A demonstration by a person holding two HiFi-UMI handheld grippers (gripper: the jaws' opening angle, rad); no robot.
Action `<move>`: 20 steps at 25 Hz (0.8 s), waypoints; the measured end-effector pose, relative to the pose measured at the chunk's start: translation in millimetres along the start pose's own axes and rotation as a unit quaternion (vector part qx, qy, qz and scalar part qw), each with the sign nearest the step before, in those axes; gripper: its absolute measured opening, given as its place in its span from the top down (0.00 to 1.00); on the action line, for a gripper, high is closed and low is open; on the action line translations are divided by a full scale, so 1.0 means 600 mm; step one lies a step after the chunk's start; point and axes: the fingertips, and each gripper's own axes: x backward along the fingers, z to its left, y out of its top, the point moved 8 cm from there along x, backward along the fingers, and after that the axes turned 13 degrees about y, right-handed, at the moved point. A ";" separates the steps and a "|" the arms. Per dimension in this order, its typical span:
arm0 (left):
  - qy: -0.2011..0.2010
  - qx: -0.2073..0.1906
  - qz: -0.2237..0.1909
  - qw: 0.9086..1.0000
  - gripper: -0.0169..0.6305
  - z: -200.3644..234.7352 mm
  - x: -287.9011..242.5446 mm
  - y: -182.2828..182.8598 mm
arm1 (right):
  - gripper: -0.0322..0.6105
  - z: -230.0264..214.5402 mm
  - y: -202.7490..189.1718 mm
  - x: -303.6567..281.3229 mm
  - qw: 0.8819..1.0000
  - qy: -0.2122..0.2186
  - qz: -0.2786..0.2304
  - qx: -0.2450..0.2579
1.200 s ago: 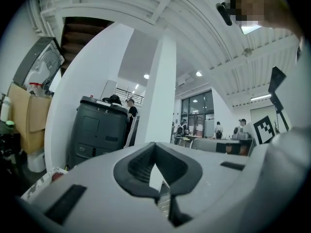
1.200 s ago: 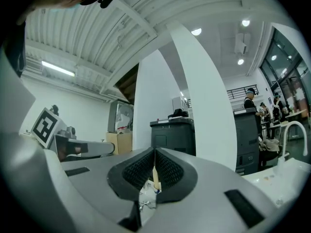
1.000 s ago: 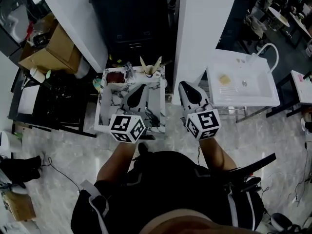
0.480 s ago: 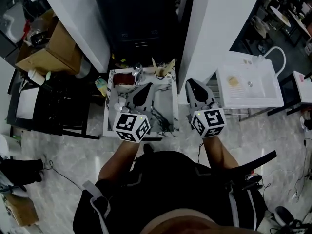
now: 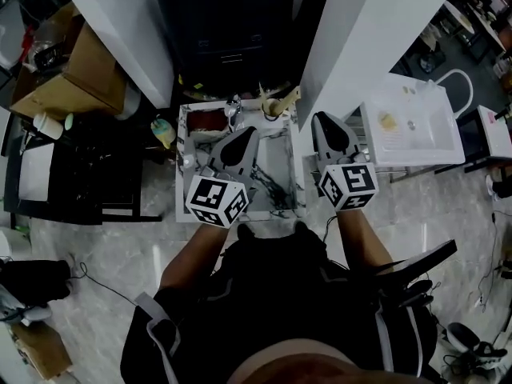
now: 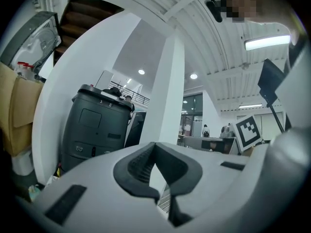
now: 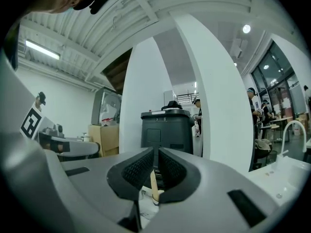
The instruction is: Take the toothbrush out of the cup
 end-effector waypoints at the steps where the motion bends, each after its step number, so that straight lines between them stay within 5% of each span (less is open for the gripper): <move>1: -0.001 0.000 -0.002 1.000 0.97 -0.001 -0.004 0.002 | 0.91 -0.005 -0.001 -0.004 1.000 0.001 0.002 0.000; 20: 0.106 -0.013 0.027 0.994 0.95 -0.013 -0.121 -0.075 | 0.71 -0.140 -0.101 -0.100 0.996 0.068 0.043 -0.040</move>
